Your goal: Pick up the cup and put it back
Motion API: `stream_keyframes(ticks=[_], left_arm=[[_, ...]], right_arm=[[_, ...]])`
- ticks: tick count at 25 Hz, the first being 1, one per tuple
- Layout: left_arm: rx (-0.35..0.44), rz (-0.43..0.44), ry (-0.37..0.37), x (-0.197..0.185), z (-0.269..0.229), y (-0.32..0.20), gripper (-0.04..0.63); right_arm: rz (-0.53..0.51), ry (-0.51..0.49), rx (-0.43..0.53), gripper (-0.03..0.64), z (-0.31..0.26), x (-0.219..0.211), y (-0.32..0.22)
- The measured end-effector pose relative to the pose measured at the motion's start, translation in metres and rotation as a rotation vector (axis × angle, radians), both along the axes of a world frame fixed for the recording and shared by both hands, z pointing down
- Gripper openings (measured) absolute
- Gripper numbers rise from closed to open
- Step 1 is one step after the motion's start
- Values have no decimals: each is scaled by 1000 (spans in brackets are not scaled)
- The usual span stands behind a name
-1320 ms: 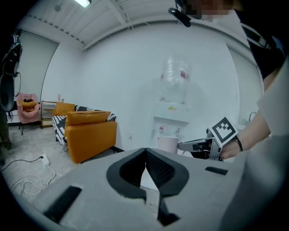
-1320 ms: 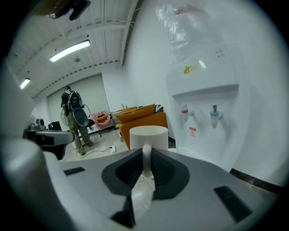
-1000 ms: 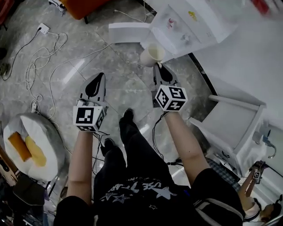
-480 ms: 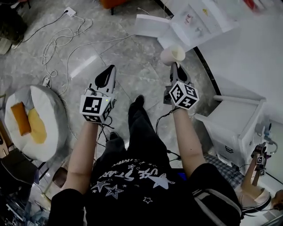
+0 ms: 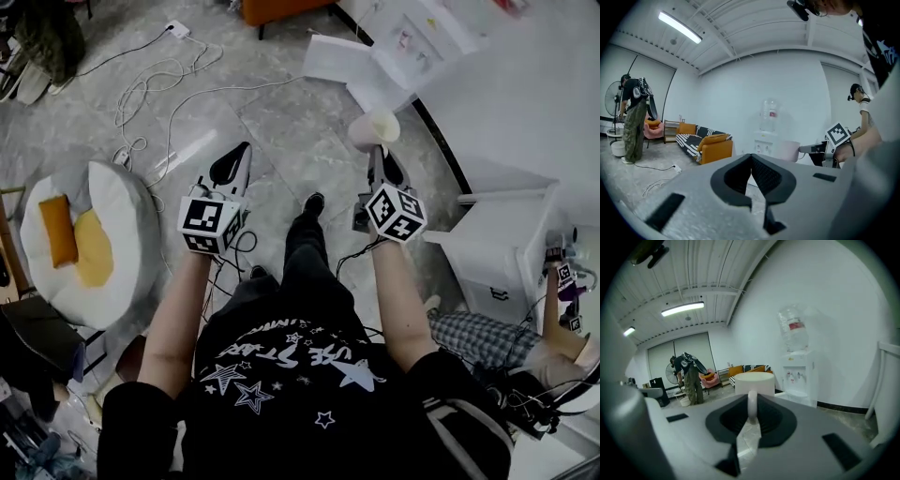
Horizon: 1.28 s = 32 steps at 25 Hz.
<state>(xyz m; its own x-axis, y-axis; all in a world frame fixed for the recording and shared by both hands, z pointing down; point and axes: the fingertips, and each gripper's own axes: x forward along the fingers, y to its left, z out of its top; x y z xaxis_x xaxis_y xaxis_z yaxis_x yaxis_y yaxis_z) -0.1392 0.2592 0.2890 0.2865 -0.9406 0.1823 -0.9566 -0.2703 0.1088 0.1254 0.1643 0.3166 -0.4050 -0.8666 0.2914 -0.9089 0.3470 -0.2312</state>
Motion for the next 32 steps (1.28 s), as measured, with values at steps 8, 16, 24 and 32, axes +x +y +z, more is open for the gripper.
stream_keyframes(ticks=[8,16,24,32], left_arm=[[31,-14,38,-7,-16,66,9],[28,10,61,8,-19,98,9],[38,34,43,22,-19,96,9],[36,35,52,15,-22,77,9]], right_arm=[[18,19,11,44,-17,13,92],[-23,41,6,43,-22,16,144],[-38,27,3,43,-13,14,142],[-38,22,4,43,-14,6,124]])
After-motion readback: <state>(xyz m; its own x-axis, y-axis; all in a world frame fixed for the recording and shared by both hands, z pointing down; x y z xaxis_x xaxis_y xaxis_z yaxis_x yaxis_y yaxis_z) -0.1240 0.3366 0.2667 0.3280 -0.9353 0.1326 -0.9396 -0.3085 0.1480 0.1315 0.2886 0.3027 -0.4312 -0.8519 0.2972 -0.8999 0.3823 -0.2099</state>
